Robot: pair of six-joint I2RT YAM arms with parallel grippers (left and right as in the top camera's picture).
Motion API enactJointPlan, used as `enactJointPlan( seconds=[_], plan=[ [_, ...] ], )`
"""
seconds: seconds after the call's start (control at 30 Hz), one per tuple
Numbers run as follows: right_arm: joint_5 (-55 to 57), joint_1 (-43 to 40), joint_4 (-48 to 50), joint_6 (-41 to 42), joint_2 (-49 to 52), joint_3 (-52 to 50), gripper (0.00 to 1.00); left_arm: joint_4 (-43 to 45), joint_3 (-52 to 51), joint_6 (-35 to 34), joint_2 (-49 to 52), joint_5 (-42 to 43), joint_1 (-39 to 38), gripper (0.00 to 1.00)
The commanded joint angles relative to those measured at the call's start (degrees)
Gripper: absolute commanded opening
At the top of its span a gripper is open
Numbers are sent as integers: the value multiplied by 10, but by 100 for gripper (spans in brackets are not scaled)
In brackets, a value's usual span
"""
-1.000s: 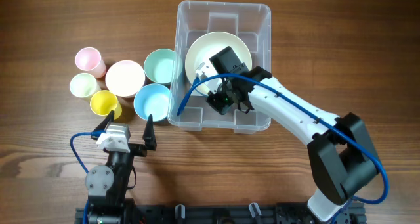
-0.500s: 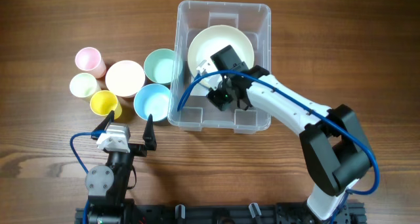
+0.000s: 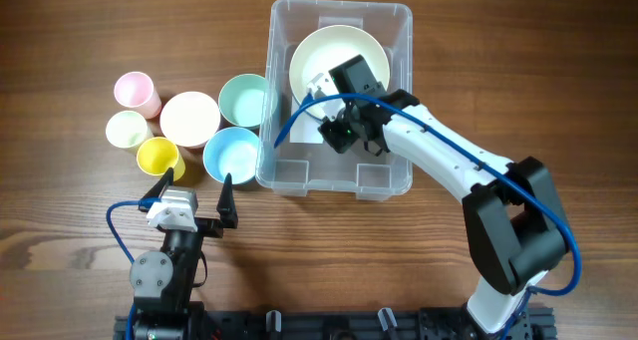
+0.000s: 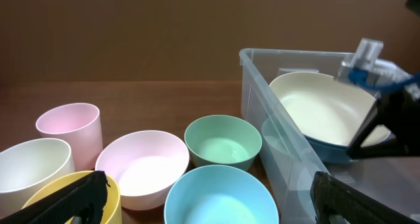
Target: Pack container
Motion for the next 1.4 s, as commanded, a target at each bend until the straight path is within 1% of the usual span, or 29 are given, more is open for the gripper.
enactJointPlan(
  seconds=[0.0, 0.1, 0.2, 0.43, 0.67, 0.93, 1.1, 1.2, 1.37],
  plan=[
    [-23, -3, -1, 28, -48, 44, 4, 1, -6, 5, 0, 0, -2, 100],
    [35, -4, 27, 67, -77, 52, 4, 1, -6, 5, 0, 1, -2, 100],
    [91, -4, 57, 94, -83, 52, 4, 1, -6, 5, 0, 1, -2, 100],
    [249, -4, 127, 165, -60, 52, 4, 1, -6, 5, 0, 0, -2, 100],
    [344, -6, 190, 208, -26, 52, 5, 1, -6, 5, 0, 0, -2, 100],
    [369, -43, 240, 253, 35, 52, 4, 1, -6, 5, 0, 0, -2, 100],
    [370, -66, 267, 267, 63, 52, 4, 1, -6, 5, 0, 0, -2, 100],
    [359, -78, 276, 296, 77, 52, 4, 1, -6, 5, 0, 1, -2, 100],
    [320, -84, 300, 295, 97, 52, 4, 1, -6, 5, 0, 1, -2, 100]
  ],
)
